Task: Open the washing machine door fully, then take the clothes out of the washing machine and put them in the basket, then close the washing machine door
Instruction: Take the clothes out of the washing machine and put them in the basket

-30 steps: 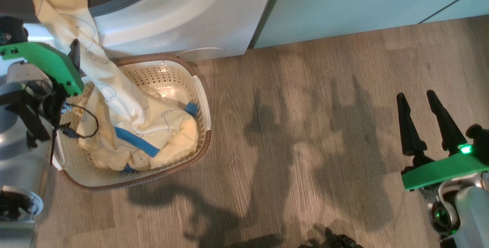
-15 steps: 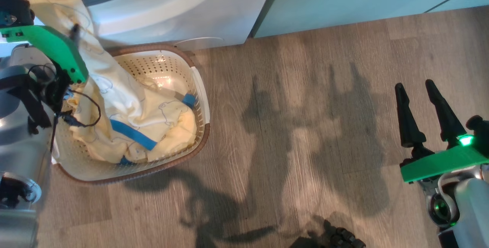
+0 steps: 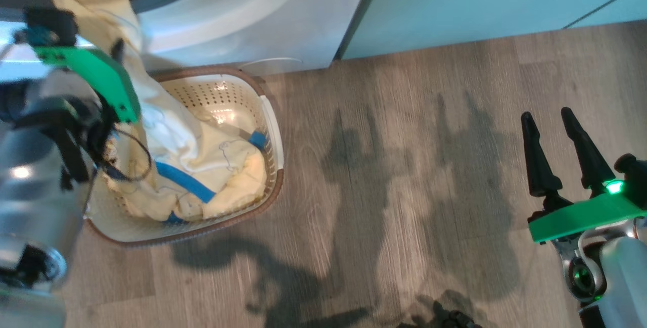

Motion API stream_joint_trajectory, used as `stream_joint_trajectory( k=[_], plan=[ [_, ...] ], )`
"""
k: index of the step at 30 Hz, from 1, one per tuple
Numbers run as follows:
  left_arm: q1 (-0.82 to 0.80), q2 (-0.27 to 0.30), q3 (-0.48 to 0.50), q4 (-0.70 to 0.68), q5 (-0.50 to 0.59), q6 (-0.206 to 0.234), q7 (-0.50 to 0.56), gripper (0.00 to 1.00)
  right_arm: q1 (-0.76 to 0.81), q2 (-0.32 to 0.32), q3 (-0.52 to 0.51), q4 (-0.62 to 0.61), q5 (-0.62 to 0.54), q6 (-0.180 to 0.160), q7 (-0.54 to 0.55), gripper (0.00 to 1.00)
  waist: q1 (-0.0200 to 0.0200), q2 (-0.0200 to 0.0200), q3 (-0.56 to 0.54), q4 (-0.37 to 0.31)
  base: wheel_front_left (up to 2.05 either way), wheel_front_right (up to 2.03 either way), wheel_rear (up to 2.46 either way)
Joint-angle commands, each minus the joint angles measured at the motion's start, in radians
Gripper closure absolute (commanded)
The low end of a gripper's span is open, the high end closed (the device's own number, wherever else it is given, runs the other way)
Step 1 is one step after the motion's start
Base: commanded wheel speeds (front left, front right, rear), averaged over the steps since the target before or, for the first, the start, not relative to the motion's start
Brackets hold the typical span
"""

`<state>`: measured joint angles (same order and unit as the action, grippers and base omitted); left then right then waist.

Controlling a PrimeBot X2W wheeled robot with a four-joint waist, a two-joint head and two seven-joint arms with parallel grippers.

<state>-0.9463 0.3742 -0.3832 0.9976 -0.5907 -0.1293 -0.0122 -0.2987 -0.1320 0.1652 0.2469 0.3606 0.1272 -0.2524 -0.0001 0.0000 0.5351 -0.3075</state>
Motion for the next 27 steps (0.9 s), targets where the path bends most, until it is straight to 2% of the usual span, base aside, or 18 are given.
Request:
stream_joint_trajectory(
  k=[1, 9, 16, 27],
  plan=[
    [0.02, 0.04, 0.006, -0.028, -0.009, -0.001, -0.011, 1.0, 0.006, -0.018, 0.014, -0.023, -0.002, 0.003, -0.009, 0.0, 0.0001, 0.0, -0.014, 0.01, 0.0, 0.0, 0.0],
    [0.159, -0.013, -0.108, -0.072, -0.048, -0.001, -0.056, 1.0, 0.023, -0.032, 0.018, -0.017, -0.003, 0.003, -0.009, 0.0, 0.0001, 0.0, -0.073, 0.052, 0.0, 0.0, 0.0],
    [0.252, -0.056, -0.178, -0.071, -0.075, -0.001, -0.048, 1.0, 0.027, -0.036, 0.022, -0.017, 0.0, 0.003, -0.009, 0.0, 0.0001, 0.0, -0.094, 0.063, 0.0, 0.0, 0.0],
    [0.236, -0.072, -0.206, 0.037, -0.112, -0.001, -0.042, 1.0, 0.005, -0.029, 0.034, -0.026, 0.009, 0.003, -0.009, 0.0, 0.0001, 0.0, -0.039, 0.026, 0.0, 0.0, 0.0]
  ],
)
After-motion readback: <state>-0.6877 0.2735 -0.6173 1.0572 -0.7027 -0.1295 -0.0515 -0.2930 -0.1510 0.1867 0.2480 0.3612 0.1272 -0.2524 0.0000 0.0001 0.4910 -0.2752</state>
